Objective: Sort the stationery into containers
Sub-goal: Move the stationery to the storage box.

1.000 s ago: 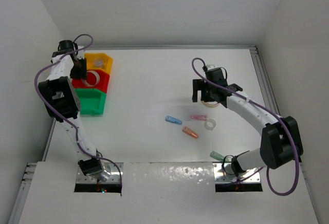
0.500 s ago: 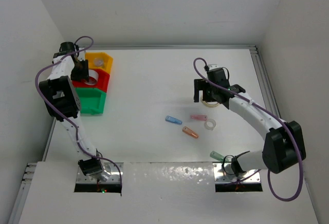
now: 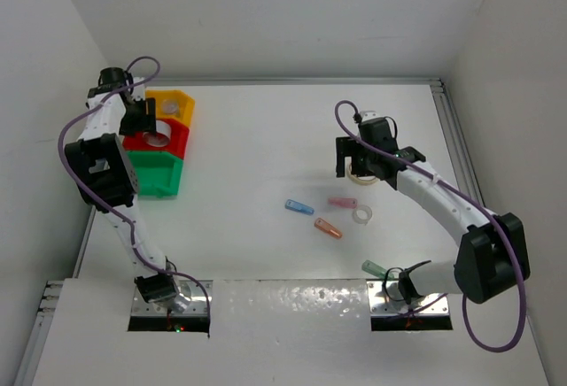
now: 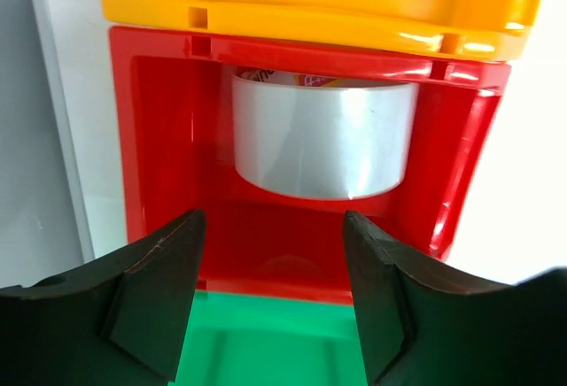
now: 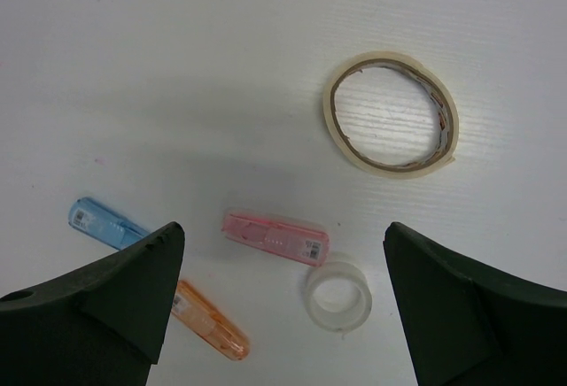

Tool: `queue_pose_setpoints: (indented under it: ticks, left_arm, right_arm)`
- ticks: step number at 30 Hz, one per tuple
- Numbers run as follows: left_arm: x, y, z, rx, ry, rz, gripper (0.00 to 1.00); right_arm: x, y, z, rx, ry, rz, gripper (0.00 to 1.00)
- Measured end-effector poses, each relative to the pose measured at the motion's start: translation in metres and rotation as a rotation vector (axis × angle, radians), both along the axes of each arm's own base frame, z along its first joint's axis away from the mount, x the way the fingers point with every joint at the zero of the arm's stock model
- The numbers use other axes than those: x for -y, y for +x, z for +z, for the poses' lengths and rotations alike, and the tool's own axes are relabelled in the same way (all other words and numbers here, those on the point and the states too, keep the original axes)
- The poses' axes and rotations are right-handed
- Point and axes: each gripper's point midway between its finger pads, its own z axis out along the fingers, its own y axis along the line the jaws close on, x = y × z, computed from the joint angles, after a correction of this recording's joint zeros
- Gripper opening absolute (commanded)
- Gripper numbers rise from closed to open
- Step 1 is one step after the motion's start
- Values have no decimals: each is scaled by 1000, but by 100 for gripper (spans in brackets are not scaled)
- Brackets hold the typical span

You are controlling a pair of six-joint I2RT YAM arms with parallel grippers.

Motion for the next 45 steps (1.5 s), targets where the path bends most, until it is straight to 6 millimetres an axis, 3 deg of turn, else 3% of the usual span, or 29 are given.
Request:
queue_pose_setpoints:
  ticks: [11,17,20,45]
  left_arm:
    - [20,25,26,90,9,-58,59]
    - [20,40,11,84,26,-58,55]
    - [17,38,-2,54,34,-49,54]
    - [-33,23,2,44,151,65,54]
  right_arm:
    - [4,-6,1,-10,-11,-6,92]
    - [5,-8,2,-11,-14,-7,92]
    - [6,-9,2,-13,-15,-8,92]
    - [12,-17,-9,-33,-40,-20,92]
